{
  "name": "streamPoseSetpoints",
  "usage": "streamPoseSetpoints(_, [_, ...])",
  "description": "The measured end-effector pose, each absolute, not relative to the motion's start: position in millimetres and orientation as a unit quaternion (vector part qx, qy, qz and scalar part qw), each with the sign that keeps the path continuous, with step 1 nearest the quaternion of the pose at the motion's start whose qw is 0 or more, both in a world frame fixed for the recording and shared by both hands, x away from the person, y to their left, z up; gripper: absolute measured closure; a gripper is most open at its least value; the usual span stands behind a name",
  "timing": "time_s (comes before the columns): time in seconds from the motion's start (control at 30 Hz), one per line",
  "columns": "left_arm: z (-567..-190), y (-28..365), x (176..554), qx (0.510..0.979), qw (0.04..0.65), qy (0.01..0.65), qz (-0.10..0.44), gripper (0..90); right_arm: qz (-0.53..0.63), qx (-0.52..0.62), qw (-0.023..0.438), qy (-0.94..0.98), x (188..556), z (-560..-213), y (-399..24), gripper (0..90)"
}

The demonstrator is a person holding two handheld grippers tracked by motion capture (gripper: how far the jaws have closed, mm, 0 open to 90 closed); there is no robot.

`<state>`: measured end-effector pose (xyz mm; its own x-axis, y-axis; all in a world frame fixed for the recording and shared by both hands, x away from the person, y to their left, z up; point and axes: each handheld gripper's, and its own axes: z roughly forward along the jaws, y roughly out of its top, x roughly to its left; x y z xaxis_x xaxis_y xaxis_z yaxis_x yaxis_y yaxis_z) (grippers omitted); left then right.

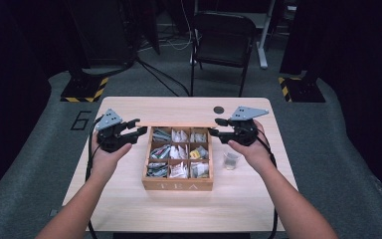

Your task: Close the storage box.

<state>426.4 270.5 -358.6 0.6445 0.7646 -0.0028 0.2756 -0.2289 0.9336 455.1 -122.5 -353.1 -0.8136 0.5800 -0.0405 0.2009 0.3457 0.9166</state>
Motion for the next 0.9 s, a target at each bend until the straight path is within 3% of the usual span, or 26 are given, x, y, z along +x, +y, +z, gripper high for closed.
streamPoseSetpoints(0.9, [-383,273,403,0.753,0.512,0.341,0.232,55.9,0.517,0.228,0.166,0.808,425,-366,-128,54.8])
